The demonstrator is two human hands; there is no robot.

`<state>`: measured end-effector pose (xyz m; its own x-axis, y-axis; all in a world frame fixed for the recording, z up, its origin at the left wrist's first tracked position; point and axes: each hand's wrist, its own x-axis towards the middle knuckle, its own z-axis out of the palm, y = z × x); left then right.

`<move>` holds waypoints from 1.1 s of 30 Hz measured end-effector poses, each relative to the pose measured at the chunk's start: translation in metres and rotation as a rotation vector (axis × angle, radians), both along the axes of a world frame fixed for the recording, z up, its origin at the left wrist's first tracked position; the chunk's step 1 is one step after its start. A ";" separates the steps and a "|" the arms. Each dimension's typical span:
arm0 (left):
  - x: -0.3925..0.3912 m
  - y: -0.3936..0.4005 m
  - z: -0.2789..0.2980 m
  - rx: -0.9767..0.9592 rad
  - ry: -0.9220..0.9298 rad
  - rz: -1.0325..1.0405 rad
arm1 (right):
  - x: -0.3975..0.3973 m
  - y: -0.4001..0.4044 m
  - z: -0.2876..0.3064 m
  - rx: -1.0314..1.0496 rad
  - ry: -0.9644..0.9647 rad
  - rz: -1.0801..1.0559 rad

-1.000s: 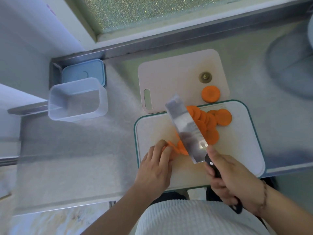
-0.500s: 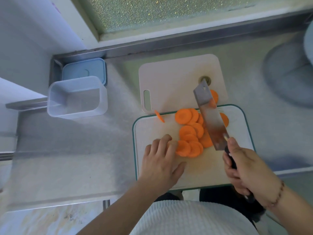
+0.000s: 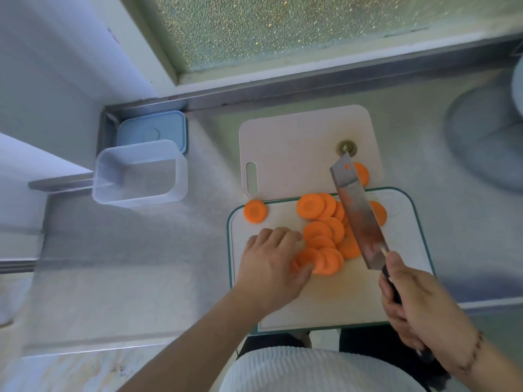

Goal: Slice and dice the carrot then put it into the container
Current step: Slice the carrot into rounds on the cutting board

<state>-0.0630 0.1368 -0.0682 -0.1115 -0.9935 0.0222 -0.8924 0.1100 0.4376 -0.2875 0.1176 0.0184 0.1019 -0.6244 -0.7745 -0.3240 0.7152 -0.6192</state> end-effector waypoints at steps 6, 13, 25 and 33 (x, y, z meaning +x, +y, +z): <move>-0.032 0.002 -0.001 0.087 -0.113 -0.005 | -0.001 -0.001 0.002 -0.049 -0.004 -0.013; -0.041 -0.007 0.004 0.213 -0.073 0.093 | -0.009 0.003 0.002 -0.056 0.006 -0.023; -0.050 -0.020 0.008 0.187 -0.065 0.076 | -0.018 0.003 0.002 -0.041 0.017 -0.029; -0.038 -0.032 0.025 0.384 0.262 -0.010 | -0.023 0.002 0.002 -0.042 0.028 -0.030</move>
<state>-0.1006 0.1043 -0.0436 -0.1609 -0.9341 -0.3188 -0.7464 -0.0962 0.6586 -0.3104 0.1193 0.0204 0.0611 -0.6590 -0.7496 -0.3200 0.6985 -0.6401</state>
